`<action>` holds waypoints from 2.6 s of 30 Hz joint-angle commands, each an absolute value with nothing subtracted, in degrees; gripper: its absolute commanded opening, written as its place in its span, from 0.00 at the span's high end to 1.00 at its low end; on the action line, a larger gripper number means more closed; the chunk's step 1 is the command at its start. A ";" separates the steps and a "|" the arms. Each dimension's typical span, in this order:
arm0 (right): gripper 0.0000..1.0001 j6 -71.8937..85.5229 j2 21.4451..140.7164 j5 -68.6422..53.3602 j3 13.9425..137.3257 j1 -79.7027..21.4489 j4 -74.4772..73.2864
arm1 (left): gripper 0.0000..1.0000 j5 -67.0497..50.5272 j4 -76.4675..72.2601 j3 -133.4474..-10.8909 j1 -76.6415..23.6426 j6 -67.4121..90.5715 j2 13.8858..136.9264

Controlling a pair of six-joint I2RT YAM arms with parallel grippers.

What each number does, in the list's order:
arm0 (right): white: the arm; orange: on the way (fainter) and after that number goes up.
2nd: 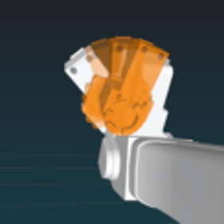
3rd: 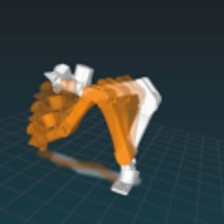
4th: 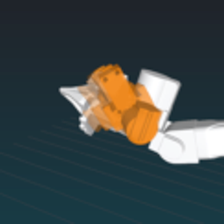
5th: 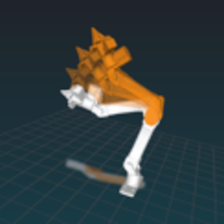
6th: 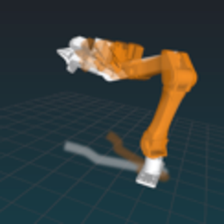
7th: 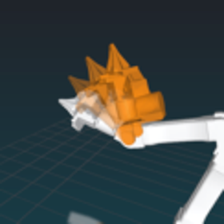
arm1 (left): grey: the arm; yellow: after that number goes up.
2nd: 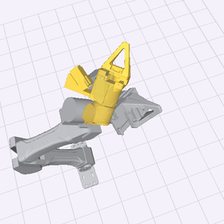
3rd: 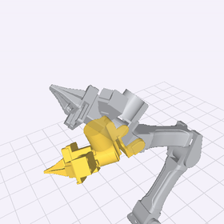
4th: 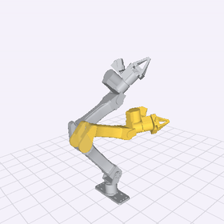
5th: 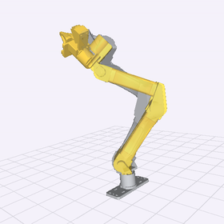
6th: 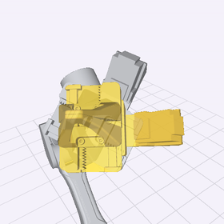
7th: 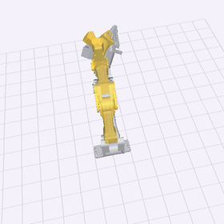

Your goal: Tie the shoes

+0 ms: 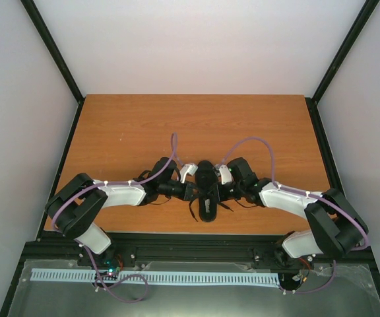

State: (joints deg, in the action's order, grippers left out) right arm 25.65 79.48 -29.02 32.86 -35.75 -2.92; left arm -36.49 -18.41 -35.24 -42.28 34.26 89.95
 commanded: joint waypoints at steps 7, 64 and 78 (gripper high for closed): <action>0.97 24.56 77.48 -27.24 30.67 -36.21 -2.19 | 0.61 -31.05 -18.38 -36.97 -41.76 35.21 87.41; 0.97 24.08 78.78 -28.40 30.84 -36.21 -1.54 | 0.66 -42.04 -17.63 -44.36 -40.96 33.91 98.49; 0.97 24.02 78.27 -27.96 30.74 -36.21 -1.76 | 0.80 -42.22 -18.04 -44.54 -42.32 34.80 99.95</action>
State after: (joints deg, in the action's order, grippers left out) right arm 24.82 78.26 -29.19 31.07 -35.77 -2.39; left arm -40.62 -16.78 -43.07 -41.10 35.24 99.15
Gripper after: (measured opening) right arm 0.030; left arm 0.227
